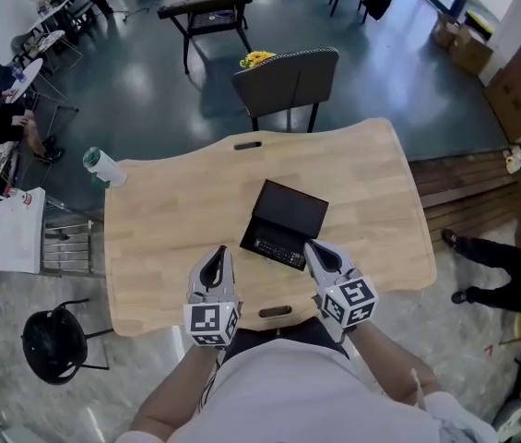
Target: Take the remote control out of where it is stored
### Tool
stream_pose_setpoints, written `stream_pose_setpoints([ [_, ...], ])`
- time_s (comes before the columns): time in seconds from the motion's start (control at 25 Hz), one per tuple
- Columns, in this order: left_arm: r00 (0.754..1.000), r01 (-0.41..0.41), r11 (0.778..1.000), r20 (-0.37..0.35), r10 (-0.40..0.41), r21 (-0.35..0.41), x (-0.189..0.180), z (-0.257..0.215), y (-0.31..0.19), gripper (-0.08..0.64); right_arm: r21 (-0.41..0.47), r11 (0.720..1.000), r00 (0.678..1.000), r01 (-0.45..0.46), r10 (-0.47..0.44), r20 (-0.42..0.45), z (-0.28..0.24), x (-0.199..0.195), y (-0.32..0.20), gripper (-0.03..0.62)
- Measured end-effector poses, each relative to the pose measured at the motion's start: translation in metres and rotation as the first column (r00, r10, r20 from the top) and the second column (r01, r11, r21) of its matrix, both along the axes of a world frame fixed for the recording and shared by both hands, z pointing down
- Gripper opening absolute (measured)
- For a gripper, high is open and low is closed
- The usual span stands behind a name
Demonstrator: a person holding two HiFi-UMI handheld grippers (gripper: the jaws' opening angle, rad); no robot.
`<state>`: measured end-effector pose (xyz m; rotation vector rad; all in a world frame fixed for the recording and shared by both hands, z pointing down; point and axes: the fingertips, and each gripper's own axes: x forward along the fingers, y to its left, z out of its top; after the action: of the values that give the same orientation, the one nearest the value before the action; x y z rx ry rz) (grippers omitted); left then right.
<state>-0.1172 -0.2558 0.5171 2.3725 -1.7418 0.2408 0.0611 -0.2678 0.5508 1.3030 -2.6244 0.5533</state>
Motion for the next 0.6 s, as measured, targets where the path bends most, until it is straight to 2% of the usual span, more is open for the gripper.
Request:
stream_pose_setpoints([
  [0.16,0.998,-0.052,0.994,0.029,0.055,-0.094,0.003,0.037,-0.006,0.002,-0.077,0.995,0.997,0.067,-0.071,-0.038,0.041,-0.008,-0.008,0.037],
  [0.28,0.997,-0.058,0.988,0.05,0.066,-0.142,-0.001,0.06,-0.011,0.002,-0.171,0.974,0.978,0.146,-0.168,-0.124,0.099,-0.018,-0.02,0.076],
  [0.36,0.996,-0.056,0.985,0.057,0.067,-0.166,-0.003,0.071,-0.013,0.002,-0.252,0.947,0.951,0.198,-0.247,-0.184,0.142,-0.023,-0.026,0.089],
  [0.44,0.994,-0.077,0.978,0.059,0.09,-0.193,0.0,0.084,-0.015,0.002,-0.337,0.908,0.914,0.249,-0.335,-0.228,0.183,-0.027,-0.028,0.126],
  [0.6,0.984,-0.146,0.948,0.061,0.169,-0.282,0.008,0.128,-0.016,0.002,-0.469,0.827,0.831,0.311,-0.476,-0.289,0.245,-0.034,-0.025,0.171],
])
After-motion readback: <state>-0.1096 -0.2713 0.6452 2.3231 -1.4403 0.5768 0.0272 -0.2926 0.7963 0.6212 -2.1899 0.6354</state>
